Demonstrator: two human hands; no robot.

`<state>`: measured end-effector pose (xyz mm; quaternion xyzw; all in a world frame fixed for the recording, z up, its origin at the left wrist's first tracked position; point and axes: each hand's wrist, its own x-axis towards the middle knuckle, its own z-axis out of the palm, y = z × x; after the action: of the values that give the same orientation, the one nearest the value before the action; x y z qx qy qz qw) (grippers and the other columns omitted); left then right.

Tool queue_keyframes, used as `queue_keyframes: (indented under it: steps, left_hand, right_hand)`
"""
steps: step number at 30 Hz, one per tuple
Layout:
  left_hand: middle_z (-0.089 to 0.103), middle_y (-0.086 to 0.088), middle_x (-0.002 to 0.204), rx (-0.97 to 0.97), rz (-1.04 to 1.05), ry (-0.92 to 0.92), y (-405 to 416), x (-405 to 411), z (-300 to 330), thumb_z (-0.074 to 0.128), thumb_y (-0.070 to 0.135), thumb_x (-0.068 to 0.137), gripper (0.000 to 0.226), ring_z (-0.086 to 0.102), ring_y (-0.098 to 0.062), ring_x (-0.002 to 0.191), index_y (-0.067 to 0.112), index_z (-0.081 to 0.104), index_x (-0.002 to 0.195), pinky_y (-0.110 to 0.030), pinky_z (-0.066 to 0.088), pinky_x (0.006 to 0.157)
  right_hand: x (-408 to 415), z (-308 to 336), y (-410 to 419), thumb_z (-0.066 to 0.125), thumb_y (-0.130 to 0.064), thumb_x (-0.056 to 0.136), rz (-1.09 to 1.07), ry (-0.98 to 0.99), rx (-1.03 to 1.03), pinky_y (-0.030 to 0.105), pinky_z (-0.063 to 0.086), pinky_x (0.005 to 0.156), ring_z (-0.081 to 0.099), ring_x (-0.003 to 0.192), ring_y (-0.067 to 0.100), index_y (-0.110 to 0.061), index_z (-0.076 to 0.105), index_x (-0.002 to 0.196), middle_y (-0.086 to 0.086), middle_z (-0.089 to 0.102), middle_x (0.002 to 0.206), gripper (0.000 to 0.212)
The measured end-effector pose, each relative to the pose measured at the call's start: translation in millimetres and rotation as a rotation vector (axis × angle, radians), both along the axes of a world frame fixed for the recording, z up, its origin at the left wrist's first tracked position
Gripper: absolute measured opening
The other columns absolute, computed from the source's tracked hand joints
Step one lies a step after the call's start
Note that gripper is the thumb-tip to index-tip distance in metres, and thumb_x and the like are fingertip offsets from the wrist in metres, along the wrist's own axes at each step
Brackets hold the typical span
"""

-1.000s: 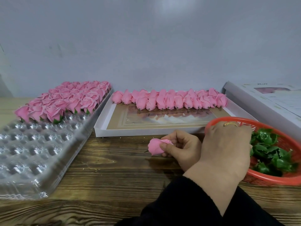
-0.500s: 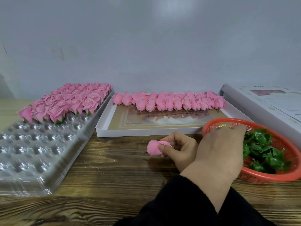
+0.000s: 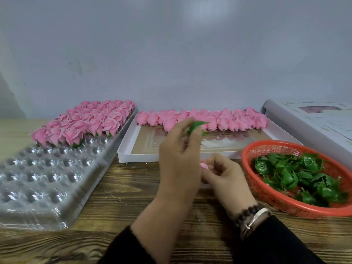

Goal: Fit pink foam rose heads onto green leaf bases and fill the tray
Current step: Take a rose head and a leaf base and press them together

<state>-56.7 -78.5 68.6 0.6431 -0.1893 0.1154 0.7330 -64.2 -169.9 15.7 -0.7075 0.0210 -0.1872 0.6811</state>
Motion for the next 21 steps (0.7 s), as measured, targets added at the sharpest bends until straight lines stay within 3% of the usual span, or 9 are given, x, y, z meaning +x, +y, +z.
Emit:
queue_keyframes:
  steps: [3,7,12,17,21]
  left_hand:
    - [0.07,0.007,0.077,-0.2,0.116,0.201,47,25,-21,0.05,0.005,0.092,0.024,0.064,-0.004,0.073,0.019,0.068,0.087,-0.012,0.05,0.06]
    - [0.07,-0.01,0.077,-0.379,-0.006,0.486,62,33,-41,0.041,-0.001,0.093,0.023,0.065,-0.019,0.075,0.003,0.063,0.09,-0.018,0.055,0.058]
    - [0.072,-0.015,0.079,-0.494,-0.223,0.612,58,37,-42,0.034,0.002,0.095,0.027,0.071,-0.021,0.071,-0.002,0.06,0.102,-0.026,0.058,0.062]
    - [0.072,-0.015,0.08,-0.536,-0.295,0.664,52,35,-42,0.034,0.0,0.095,0.026,0.07,-0.019,0.069,-0.004,0.06,0.098,-0.03,0.058,0.067]
    - [0.069,-0.022,0.102,-0.509,-0.311,0.699,48,36,-44,0.036,0.0,0.095,0.027,0.069,-0.023,0.084,-0.007,0.056,0.112,-0.032,0.058,0.074]
  right_hand:
    - [1,-3,-2,0.066,0.005,0.078,-0.008,-0.023,0.023,0.014,0.047,0.054,0.056,0.053,0.008,-0.01,0.055,0.065,-0.008,0.056,0.052,0.023]
    - [0,-1,-1,0.063,0.007,0.079,0.006,-0.076,0.131,0.014,0.049,0.055,0.059,0.051,0.005,-0.013,0.056,0.067,-0.005,0.062,0.053,0.024]
    - [-6,7,-2,0.066,-0.011,0.069,-0.028,-0.18,0.207,0.013,0.05,0.056,0.063,0.056,0.006,-0.016,0.064,0.073,-0.003,0.068,0.062,0.007]
    - [-11,14,9,0.068,-0.018,0.066,-0.014,-0.207,0.082,0.017,0.052,0.063,0.062,0.063,0.011,-0.029,0.071,0.072,-0.001,0.067,0.065,0.013]
    - [-10,13,7,0.071,-0.009,0.074,-0.065,-0.189,-0.033,0.031,0.05,0.067,0.055,0.066,0.024,-0.028,0.069,0.075,0.022,0.062,0.071,0.019]
